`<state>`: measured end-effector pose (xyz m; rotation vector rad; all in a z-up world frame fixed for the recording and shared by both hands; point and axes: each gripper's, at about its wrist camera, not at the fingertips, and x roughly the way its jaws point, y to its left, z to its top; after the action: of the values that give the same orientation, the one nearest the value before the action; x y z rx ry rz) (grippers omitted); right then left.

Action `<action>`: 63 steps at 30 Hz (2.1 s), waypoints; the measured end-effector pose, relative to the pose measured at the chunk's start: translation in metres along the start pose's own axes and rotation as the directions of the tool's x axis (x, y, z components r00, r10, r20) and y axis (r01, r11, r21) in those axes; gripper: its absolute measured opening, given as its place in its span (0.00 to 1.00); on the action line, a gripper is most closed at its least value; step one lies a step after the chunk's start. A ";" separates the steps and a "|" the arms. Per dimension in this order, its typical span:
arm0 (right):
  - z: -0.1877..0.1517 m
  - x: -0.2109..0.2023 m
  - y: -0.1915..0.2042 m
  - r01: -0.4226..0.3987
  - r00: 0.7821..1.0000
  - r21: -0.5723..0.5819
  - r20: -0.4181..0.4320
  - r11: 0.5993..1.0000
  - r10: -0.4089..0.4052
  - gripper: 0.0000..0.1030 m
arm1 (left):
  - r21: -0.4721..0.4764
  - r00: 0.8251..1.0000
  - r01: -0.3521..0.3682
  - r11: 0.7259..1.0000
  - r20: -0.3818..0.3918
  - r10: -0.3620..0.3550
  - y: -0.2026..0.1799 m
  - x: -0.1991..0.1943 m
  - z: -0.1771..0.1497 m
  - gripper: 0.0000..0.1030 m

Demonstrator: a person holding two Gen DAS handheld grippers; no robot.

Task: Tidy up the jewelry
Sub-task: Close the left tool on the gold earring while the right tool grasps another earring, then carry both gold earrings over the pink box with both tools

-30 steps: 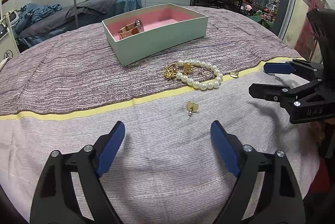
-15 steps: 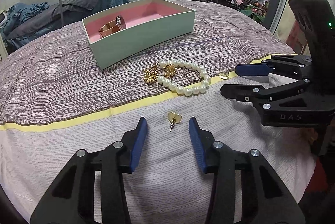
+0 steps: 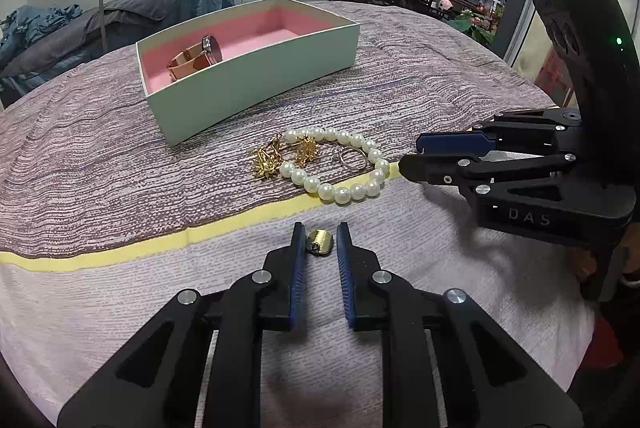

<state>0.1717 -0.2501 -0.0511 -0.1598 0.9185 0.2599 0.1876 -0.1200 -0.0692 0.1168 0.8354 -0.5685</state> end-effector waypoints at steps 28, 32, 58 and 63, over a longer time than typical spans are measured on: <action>-0.001 -0.024 0.005 -0.068 0.997 0.000 0.030 0.998 0.068 0.12 | -0.050 0.999 0.012 0.999 0.045 -0.010 0.016 -0.035 -0.006 0.14; 0.005 -0.036 0.008 -0.083 0.995 -0.017 0.054 0.996 0.084 0.12 | -0.042 0.999 0.012 0.999 0.052 -0.010 0.020 -0.040 0.002 0.14; 0.125 0.003 -0.003 -0.103 0.989 -0.069 0.099 0.992 0.109 0.12 | -0.096 0.999 0.051 0.994 -0.010 -0.053 0.093 0.017 0.138 0.14; 0.145 0.031 -0.009 -0.091 0.994 -0.040 0.058 0.995 0.093 0.12 | -0.074 0.995 0.046 0.996 -0.086 -0.052 0.095 0.049 0.150 0.14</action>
<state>0.3033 -0.2178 0.0109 -0.1433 0.8627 0.3656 0.3632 -0.1083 -0.0154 0.0562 0.9453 -0.5825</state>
